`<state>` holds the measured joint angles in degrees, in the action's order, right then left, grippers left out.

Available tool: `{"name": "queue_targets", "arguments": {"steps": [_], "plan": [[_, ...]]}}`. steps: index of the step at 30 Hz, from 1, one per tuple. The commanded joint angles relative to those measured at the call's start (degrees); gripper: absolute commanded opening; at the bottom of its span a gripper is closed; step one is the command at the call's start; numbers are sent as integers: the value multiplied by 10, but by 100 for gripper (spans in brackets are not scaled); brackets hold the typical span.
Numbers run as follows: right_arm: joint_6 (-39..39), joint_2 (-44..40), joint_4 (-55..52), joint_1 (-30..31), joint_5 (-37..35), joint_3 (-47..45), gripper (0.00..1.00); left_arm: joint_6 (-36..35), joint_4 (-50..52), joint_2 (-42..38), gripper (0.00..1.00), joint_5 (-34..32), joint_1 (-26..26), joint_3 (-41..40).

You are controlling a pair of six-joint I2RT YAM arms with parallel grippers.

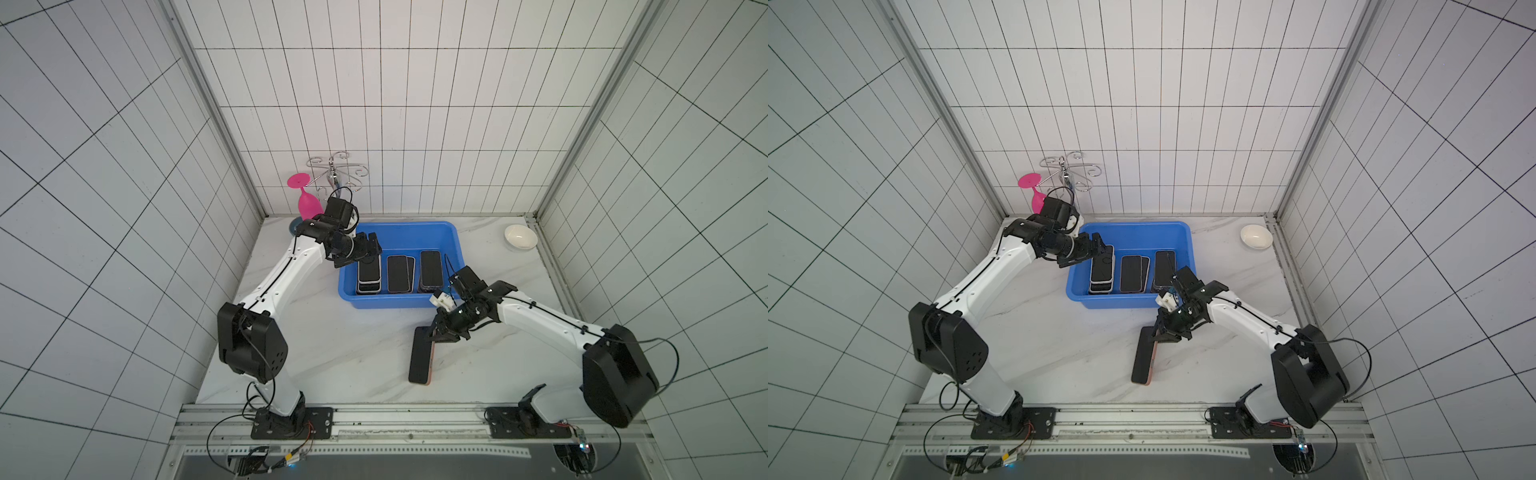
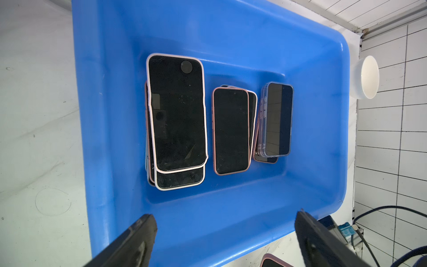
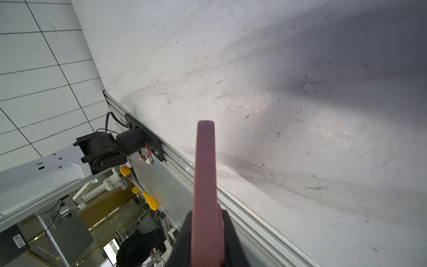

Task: Take the phone out of the storage box
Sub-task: Place the phone at the center of the board, then pick up the phone from the storage box.

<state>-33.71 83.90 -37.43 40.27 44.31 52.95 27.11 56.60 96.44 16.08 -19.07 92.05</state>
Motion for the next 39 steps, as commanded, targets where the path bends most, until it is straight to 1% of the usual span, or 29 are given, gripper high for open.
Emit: {"name": "queue_targets", "arguments": {"steps": [1,5,13,14,15,19,26,29,33,36,37,39], "plan": [[14,33,9,7,16,26,0,-8,-9,-20,98,-13,-1,-13],[39,65,-21,21,-1,37,0,-10,-10,-25,98,-17,-1,-22],[41,93,-12,22,-28,41,0,-10,-14,-24,98,-17,-1,-30],[40,92,-11,22,-29,39,1,-10,-15,-23,98,-17,-1,-29],[40,92,-11,22,-30,37,5,-11,-15,-23,98,-17,-1,-29],[38,89,-11,20,-35,21,22,-11,-16,-19,98,-15,-1,-26],[34,72,-7,0,-44,-7,38,-9,-18,-5,98,-17,-9,-26],[35,63,-12,-14,-43,-15,41,-7,-18,4,98,-19,-16,-20],[32,45,-27,-28,-41,-25,41,-7,-12,28,98,-28,-31,0],[30,22,-43,-32,-46,-25,42,-2,10,58,98,-65,-45,32],[31,16,-64,-33,-49,-24,43,2,22,70,98,-77,-49,46],[33,8,-92,-31,-71,-22,46,18,54,101,98,-115,-56,85]]}}
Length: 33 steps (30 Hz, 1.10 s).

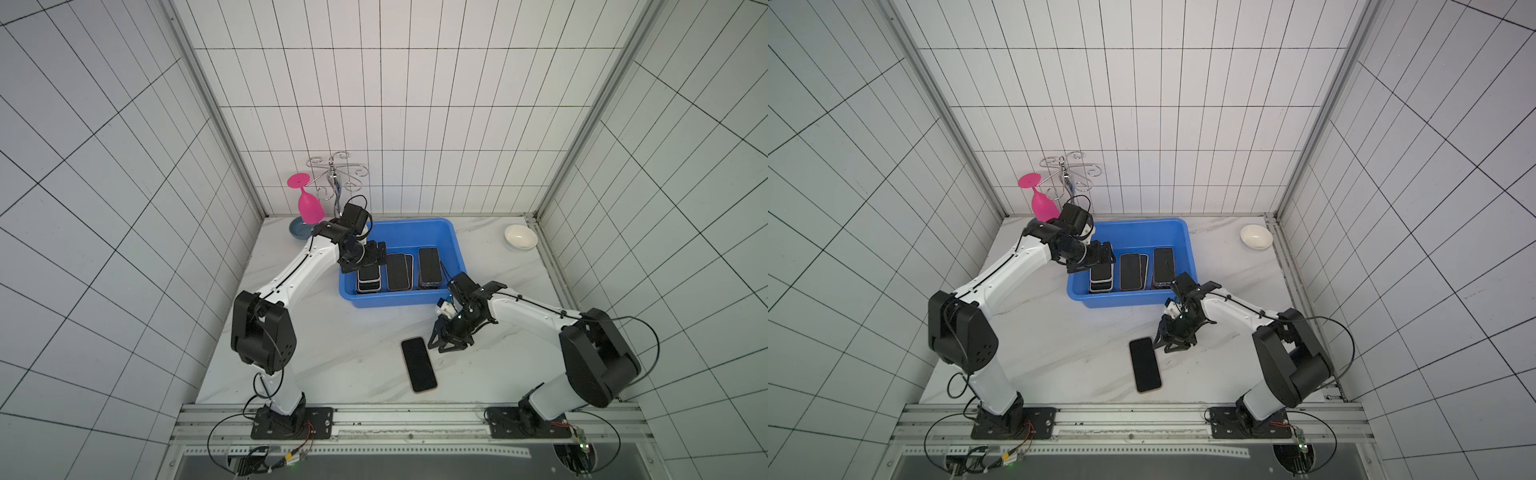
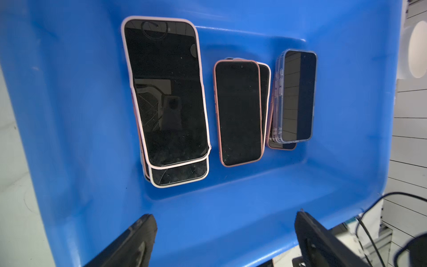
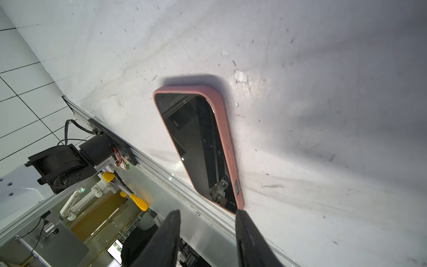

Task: Take the phone out of the storage box
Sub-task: Pick up the phone from the storage box.

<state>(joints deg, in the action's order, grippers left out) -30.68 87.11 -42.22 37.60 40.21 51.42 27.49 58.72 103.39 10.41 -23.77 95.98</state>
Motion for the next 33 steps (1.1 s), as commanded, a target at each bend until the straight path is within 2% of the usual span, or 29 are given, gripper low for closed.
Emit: {"name": "queue_targets", "arguments": {"steps": [1,4,6,7,9,16,23,27,33], "plan": [[4,-24,-55,-4,-47,-9,44,21,43,43,98,-69,-10,60],[-6,-31,-63,-3,-90,-34,30,39,47,60,98,-93,-14,83],[-29,-43,-41,0,-101,-63,13,42,36,62,98,-94,-15,87],[-39,-48,-29,3,-105,-75,8,42,33,64,98,-96,-16,90],[-55,-50,-3,12,-103,-97,1,41,34,73,98,-99,-16,104],[-104,-26,95,50,-95,-133,0,40,50,106,98,-113,-15,151],[-150,15,163,100,-97,-139,0,36,51,109,98,-109,-9,152],[-178,16,178,132,-102,-144,0,32,53,109,98,-110,-7,152],[-191,-19,155,138,-124,-146,0,28,54,113,98,-110,-5,152]]}}
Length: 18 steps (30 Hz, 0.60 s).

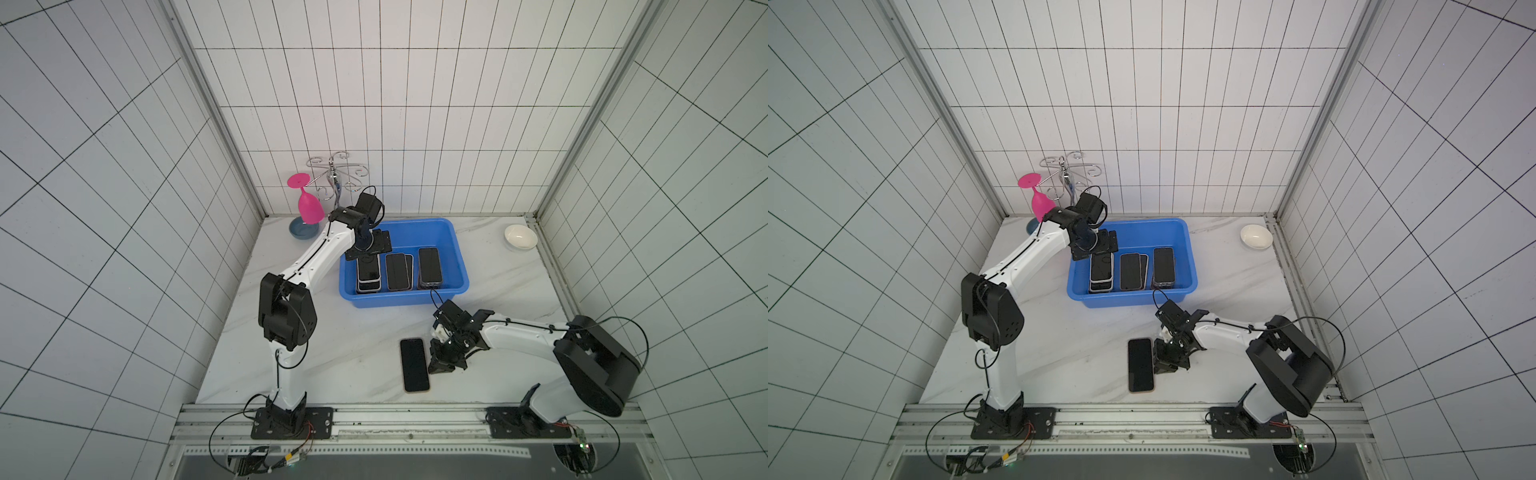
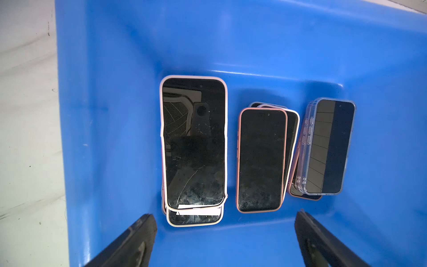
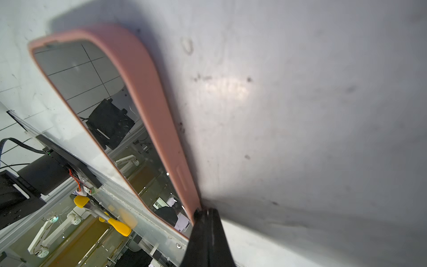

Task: Take the phone out of the storage box
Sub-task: Pick up the phone from the storage box.

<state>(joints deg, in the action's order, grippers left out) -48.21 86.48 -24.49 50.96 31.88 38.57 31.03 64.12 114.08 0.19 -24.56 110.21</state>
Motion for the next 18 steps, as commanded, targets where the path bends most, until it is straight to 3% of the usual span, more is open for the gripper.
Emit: {"name": "queue_targets", "arguments": {"steps": [1,6,8,12,14,18], "plan": [[-15,-19,-30,2,-45,-17,0,-8,0,8,98,-7,3,11],[0,-85,-103,-23,-73,-4,1,-10,15,30,98,-12,1,25],[14,-118,-151,-25,-89,11,9,-14,42,51,98,-32,-1,52],[28,-178,-222,-28,-98,41,40,-23,90,107,98,-74,-4,116],[36,-196,-237,-31,-95,54,48,-22,110,137,98,-89,-3,139],[62,-191,-273,-41,-95,95,50,-29,102,161,98,-80,0,133]]}}
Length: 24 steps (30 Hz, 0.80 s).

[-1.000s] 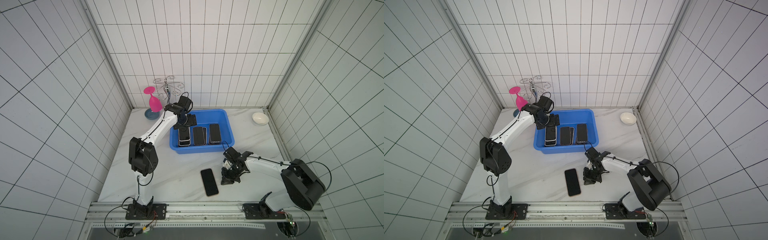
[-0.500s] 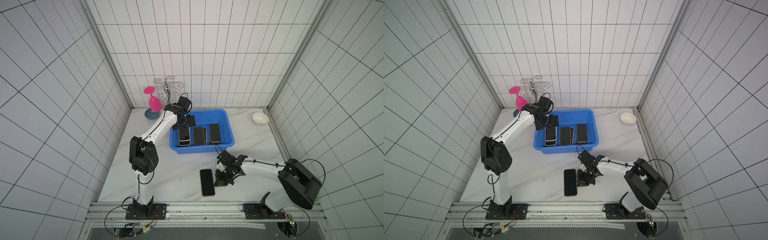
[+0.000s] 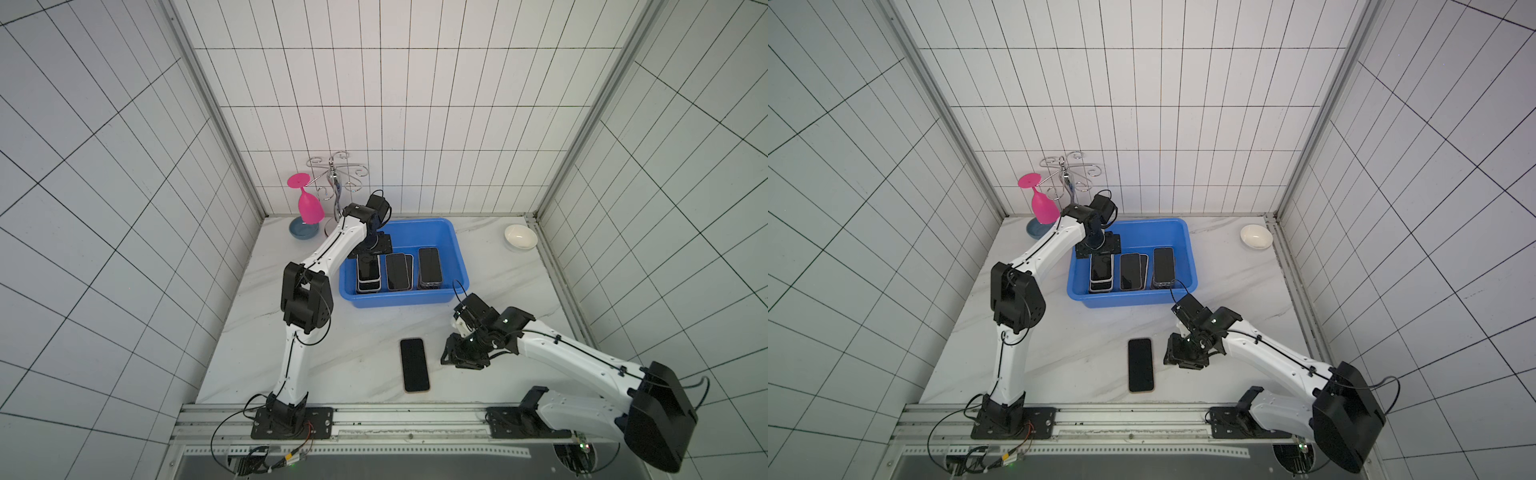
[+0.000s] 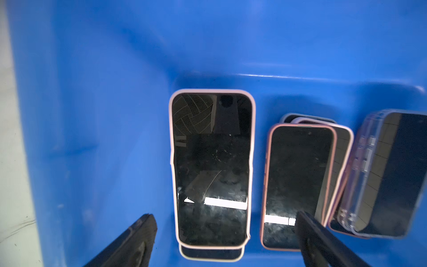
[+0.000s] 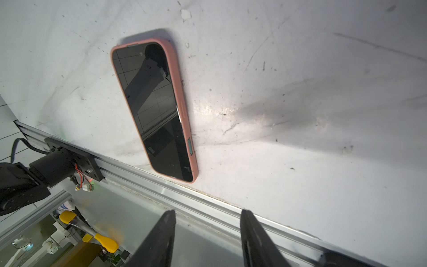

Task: Take the phone out of the storage box
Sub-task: Pick up the phone from the storage box.

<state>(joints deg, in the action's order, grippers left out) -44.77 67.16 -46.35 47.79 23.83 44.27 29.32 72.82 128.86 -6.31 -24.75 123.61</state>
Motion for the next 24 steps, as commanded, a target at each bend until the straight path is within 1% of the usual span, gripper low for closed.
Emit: {"name": "queue_targets", "arguments": {"steps": [1,6,12,18,22,24], "plan": [[32,6,-61,-10,-16,47,51,-14,4,13,98,-8,4,-9],[47,25,-70,-17,-13,73,50,-21,-6,26,98,6,6,-17],[56,41,-70,-19,-9,84,49,-23,-27,25,98,17,7,-50],[63,48,-73,-21,-10,93,46,-24,-44,21,98,24,7,-72],[65,53,-74,-24,-12,99,43,-28,-56,10,89,22,7,-79],[65,56,-74,-23,-12,102,41,-32,-62,3,78,22,7,-82]]}}
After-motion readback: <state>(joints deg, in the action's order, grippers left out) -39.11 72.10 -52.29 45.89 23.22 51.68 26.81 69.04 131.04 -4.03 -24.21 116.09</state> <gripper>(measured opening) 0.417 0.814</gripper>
